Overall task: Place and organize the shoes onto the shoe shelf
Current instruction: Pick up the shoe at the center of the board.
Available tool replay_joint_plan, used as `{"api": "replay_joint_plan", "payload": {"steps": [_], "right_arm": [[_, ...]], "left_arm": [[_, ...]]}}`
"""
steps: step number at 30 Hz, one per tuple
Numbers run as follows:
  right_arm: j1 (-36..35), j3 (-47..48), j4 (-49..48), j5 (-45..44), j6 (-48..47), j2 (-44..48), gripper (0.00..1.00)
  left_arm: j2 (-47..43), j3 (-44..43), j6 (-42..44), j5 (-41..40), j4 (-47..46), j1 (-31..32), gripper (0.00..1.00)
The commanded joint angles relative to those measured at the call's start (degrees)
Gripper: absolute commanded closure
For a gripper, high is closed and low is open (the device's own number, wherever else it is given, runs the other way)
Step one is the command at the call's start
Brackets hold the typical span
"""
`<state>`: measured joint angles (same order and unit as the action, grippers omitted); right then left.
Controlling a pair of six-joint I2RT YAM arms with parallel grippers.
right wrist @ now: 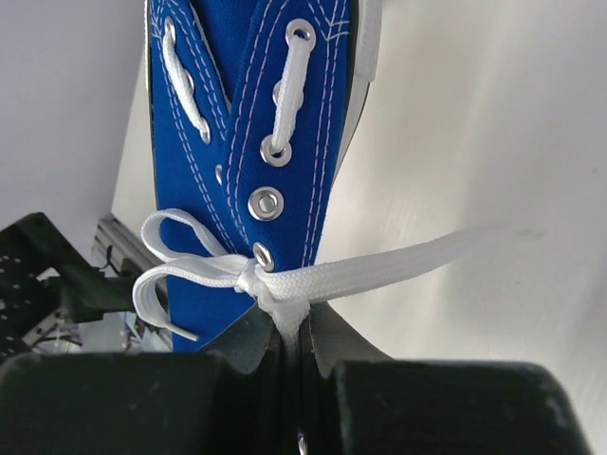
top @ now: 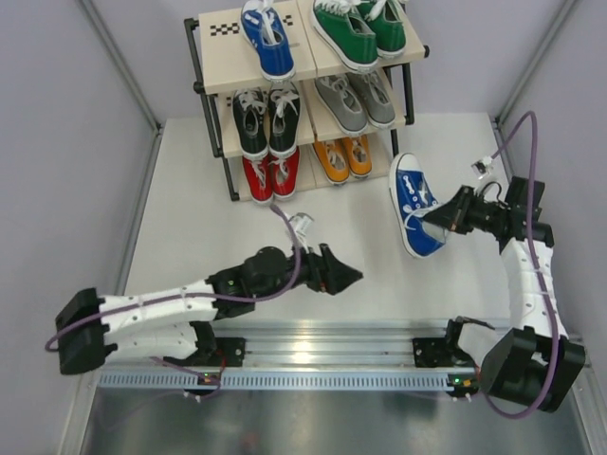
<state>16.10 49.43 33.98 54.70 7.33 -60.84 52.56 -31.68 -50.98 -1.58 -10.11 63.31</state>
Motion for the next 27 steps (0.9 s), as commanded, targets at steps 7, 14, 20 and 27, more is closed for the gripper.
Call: {"api": "replay_joint_plan", "payload": {"steps": [7, 14, 20, 27], "right_arm": [[-3.8, -3.0, -10.9, 9.5, 9.3, 7.5, 1.00], [-3.9, -5.4, -14.6, 11.7, 13.4, 10.2, 1.00], [-4.3, -6.7, -16.0, 11.0, 13.7, 11.8, 1.00], [-5.1, -7.6, -16.5, 10.6, 13.1, 14.1, 1.00]], "left_arm": [[30.9, -13.9, 9.2, -15.3, -34.3, 10.3, 0.01], [39.4, -16.7, 11.6, -18.5, -45.6, 10.9, 0.01], [43.2, -20.8, 12.2, -19.4, -46.1, 10.9, 0.01], [45.4, -19.7, 11.6, -23.3, -51.3, 10.5, 0.16]]}}
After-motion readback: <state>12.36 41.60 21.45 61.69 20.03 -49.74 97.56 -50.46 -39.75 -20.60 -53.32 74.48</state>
